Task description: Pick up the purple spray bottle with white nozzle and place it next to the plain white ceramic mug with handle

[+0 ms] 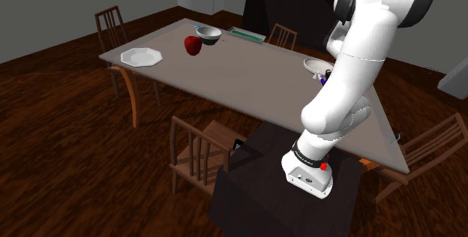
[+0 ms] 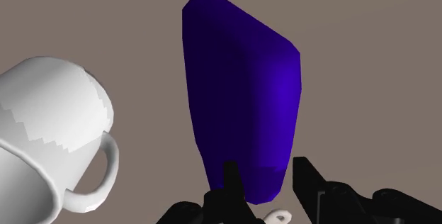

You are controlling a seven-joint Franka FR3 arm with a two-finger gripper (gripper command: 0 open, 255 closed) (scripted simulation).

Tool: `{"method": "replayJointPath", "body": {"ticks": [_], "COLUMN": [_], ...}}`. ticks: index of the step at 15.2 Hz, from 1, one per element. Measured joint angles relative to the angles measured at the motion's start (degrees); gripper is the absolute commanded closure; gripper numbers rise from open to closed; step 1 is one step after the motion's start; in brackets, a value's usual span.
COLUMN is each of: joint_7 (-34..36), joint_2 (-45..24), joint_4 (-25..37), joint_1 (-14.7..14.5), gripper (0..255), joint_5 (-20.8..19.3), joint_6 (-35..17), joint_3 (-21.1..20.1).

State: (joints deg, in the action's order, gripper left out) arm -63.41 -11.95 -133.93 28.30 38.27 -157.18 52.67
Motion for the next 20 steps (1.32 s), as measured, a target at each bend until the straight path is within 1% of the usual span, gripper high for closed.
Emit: {"method": "replayJointPath", "body": {"ticks": [2, 3, 9, 10, 11, 12, 13, 14, 16, 20], "joint_7": [-0.05, -0.05, -0.06, 1.63, 5.22, 10.29, 15.29, 18.03, 19.55, 20.12], "joint_2": [-0.03, -0.03, -0.03, 1.37, 4.39, 7.84, 11.16, 12.94, 13.90, 14.24], "joint_4": [0.01, 0.01, 0.03, -0.50, -1.72, -2.62, -3.21, -3.52, -3.73, -3.78], "joint_1": [0.03, 0.03, 0.03, -1.40, -4.31, -7.30, -8.74, -8.78, -8.46, -8.30], "gripper": [255, 0, 0, 0, 0, 0, 0, 0, 0, 0], "joint_5": [0.07, 0.08, 0.09, -2.06, -6.82, -13.69, -20.83, -24.98, -27.38, -28.23], "joint_6": [-0.01, -0.01, -0.01, 0.11, 0.13, 0.27, 0.70, 0.96, 1.11, 1.20], "joint_3": [-0.04, -0.05, -0.06, 1.57, 4.87, 8.20, 10.30, 10.75, 10.67, 10.58]}}
